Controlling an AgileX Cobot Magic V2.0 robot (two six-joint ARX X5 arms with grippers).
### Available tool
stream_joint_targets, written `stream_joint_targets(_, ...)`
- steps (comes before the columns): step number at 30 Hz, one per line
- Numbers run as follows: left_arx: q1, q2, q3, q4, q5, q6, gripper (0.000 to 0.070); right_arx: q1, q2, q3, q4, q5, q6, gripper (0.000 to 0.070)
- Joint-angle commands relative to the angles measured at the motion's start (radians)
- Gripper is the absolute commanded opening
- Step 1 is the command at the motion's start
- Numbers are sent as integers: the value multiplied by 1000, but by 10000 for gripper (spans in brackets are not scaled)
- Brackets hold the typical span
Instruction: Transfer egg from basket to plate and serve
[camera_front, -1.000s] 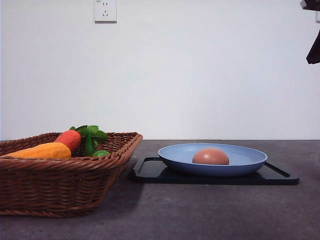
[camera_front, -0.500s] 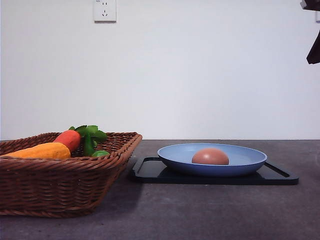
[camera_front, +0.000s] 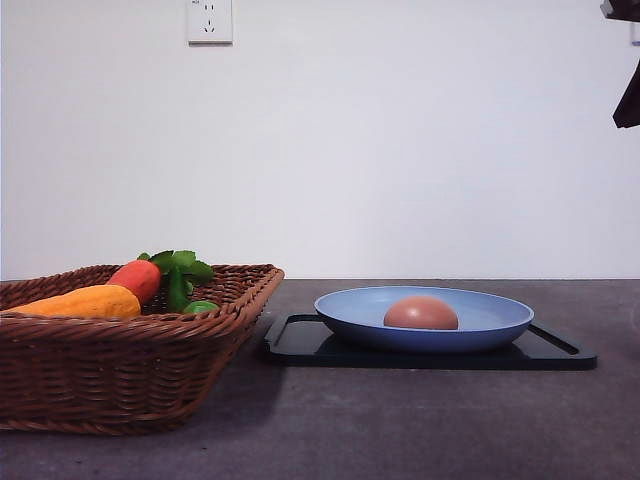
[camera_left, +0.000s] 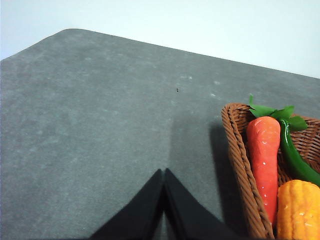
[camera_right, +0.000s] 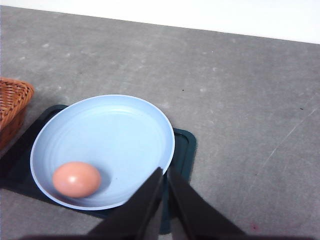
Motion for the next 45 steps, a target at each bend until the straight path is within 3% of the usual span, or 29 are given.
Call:
stream_joint_targets(1,0,-2,-24,-16,1,-1,0,5,4,9,11,2,3,0)
stream_joint_targets(21,0,-2,-23,-16,1,-1,0,5,3,9,10,6,-1,0)
stream_joint_targets(28,0,-2,-23,-12,1,-1,0,-40,-144,-45,55,161,-117,0)
stream_joint_targets(31,0,-2,-23,-12,1,-1,0,-114,-249,-133,154,120,-129,0)
stream_joint_targets(34,0,-2,-23,-11,1,-1,0,-198,-360,-238,234,18,-129,0)
stream_joint_targets(39,0,-2,-23,-11,1,-1,0,-318,-508,-362,241,-106,-128,0)
stream_joint_targets(45,0,-2,-23,-11,1,-1,0,-394,-586,-438,239,-236,-128,0)
